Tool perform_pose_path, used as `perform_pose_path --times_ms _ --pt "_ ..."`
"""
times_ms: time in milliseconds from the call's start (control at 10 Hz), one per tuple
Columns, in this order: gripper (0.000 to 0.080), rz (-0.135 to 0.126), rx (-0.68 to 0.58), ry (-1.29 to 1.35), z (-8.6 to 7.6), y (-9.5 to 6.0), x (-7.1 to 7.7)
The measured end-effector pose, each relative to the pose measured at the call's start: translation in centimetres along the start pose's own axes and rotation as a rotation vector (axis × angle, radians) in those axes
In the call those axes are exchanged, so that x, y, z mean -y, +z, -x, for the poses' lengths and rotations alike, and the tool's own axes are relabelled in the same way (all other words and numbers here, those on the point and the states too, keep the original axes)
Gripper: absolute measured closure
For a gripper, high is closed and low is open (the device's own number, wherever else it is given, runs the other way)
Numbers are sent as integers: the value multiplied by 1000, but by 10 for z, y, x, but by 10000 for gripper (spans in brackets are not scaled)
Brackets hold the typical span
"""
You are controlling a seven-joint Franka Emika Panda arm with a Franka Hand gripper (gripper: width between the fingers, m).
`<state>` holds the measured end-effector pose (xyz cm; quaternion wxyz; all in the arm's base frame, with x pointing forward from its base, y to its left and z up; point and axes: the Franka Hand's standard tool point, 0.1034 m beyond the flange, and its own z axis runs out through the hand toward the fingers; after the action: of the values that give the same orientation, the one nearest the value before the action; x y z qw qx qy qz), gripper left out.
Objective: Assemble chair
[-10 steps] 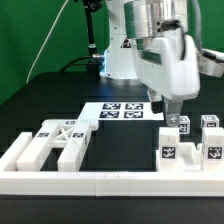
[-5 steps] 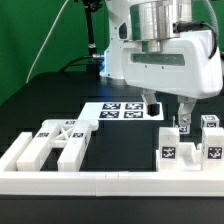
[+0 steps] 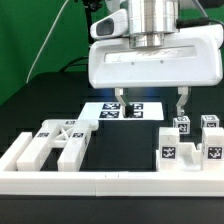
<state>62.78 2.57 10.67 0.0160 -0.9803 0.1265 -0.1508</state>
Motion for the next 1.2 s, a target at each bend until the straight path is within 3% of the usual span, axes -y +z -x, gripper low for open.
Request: perform_pose_path --times_ms 300,600,700,900,1200 --pt "150 13 -40 -255 6 3 -2" --pt "150 14 -44 -251 7 4 -3" --pt "150 15 -57 -238 17 6 -5" --pt "150 35 -61 -252 35 21 -10" --pt "150 56 -45 -251 45 49 -10"
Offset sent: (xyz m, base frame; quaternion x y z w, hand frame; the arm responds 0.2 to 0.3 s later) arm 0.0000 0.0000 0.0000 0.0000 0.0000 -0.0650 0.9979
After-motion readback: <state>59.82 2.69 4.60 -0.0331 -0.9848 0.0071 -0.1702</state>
